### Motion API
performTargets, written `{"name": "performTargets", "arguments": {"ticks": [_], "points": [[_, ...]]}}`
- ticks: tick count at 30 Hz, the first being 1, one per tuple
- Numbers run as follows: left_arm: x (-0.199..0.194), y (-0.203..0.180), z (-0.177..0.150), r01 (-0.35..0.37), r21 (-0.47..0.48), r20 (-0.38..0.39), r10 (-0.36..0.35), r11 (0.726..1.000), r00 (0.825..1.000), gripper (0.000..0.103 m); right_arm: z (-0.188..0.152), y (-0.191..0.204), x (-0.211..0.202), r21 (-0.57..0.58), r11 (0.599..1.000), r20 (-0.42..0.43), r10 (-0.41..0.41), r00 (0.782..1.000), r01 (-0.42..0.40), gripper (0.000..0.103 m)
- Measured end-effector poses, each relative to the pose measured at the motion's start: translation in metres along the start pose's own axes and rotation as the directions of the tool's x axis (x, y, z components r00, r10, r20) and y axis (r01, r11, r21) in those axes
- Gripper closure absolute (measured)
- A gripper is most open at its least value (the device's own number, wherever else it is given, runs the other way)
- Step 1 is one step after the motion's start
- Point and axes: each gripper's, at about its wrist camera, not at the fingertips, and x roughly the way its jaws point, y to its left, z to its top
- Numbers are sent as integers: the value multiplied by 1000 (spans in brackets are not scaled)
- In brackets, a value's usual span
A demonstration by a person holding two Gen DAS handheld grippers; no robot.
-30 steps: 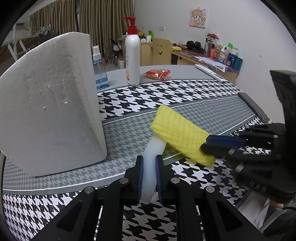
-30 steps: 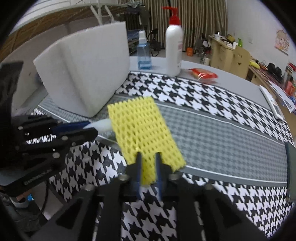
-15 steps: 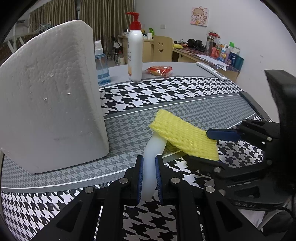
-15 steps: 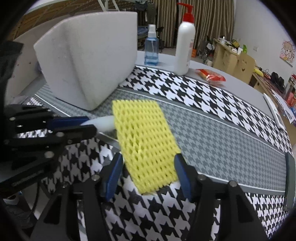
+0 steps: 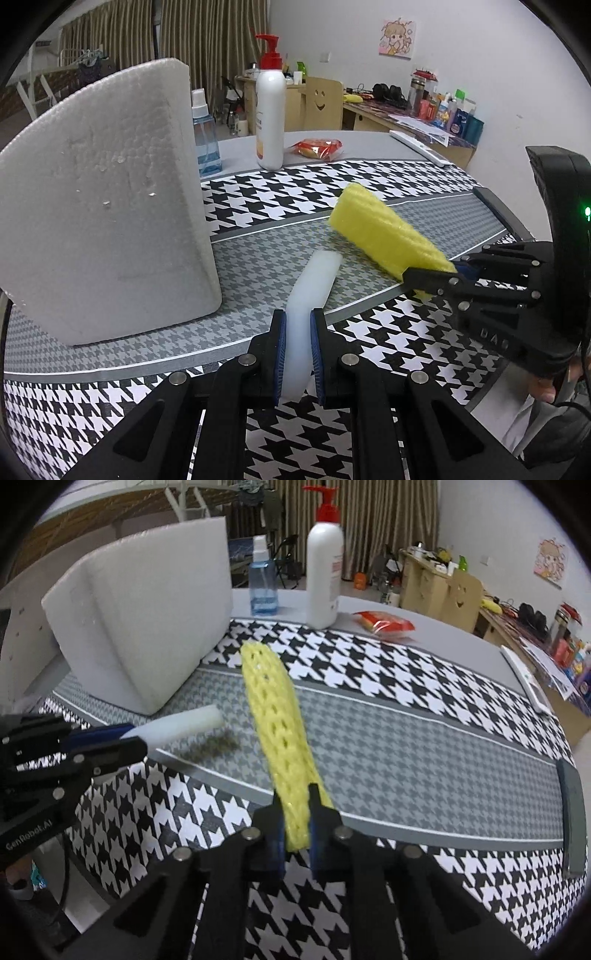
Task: Organize soft objects
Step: 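Lift the sponge brush with the left tool while the right tool holds the mesh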
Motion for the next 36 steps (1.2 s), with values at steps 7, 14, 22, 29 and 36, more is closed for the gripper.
{"name": "performTargets", "arguments": {"ticks": [7, 14, 22, 29, 36], "points": [[-14, -2, 1, -5, 7, 36, 4, 1000, 999, 89, -2, -5, -22, 50, 999, 53, 1, 999, -4, 91], [-29, -7, 3, -8, 21, 75, 7, 1000, 997, 89, -4, -3, -43, 61, 998, 111, -1, 994, -6, 91], [-49, -12, 9, -35, 37, 136, 30, 999, 990, 89, -3, -2, -61, 72, 997, 165, 24, 986, -36, 91], [-71, -8, 4, -75, 22, 176, 70, 997, 982, 89, 4, 1, -72, 59, 997, 205, 38, 978, -51, 91], [-97, 0, -6, -134, -8, 211, 133, 991, 968, 89, 10, 14, -83, 15, 997, 231, 69, 970, -75, 91]]}}
